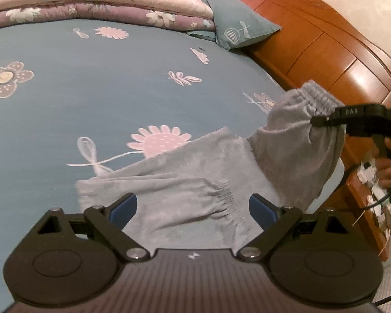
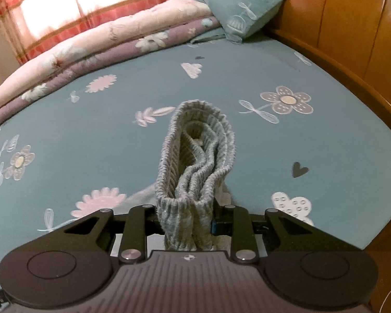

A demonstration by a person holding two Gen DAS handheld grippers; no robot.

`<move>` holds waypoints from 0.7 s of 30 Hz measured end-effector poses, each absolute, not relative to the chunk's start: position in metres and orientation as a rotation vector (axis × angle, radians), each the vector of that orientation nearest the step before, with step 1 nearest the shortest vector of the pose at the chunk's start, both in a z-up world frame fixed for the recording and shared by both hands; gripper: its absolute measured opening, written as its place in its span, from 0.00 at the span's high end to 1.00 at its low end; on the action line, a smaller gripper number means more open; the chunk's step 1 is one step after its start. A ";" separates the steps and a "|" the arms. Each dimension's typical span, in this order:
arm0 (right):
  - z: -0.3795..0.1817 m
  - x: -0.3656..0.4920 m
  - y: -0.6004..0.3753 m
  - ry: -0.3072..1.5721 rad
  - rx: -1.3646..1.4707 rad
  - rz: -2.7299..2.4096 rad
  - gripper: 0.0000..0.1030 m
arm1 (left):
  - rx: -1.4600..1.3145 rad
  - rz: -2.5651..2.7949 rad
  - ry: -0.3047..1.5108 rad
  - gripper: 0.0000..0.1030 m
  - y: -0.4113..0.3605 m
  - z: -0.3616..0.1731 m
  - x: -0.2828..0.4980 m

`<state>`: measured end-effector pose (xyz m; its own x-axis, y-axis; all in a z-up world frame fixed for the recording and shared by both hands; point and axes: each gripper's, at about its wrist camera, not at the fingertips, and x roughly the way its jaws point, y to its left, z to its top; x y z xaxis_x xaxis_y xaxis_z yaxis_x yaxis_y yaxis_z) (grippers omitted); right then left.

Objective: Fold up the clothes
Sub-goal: 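Lift the grasped cuff with the right gripper and carry it over the legs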

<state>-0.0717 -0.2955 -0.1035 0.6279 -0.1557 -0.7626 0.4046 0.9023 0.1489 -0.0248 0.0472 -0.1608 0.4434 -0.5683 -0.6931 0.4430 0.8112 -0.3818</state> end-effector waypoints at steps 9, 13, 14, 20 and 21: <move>-0.097 -0.056 -0.225 0.838 0.289 -0.294 0.70 | -0.217 -0.575 0.932 0.10 0.102 -0.167 -0.032; -0.091 -0.050 -0.201 0.827 0.261 -0.273 0.70 | -0.266 -0.528 0.937 0.10 0.117 -0.173 -0.033; -0.089 -0.049 -0.193 0.826 0.250 -0.263 0.70 | -0.276 -0.525 0.937 0.10 0.120 -0.174 -0.033; -0.090 -0.042 -0.143 0.840 0.138 -0.173 0.70 | -0.308 -0.477 0.941 0.10 0.133 -0.177 -0.035; -0.092 -0.042 -0.135 0.842 0.118 -0.159 0.70 | -0.314 -0.467 0.941 0.10 0.137 -0.178 -0.036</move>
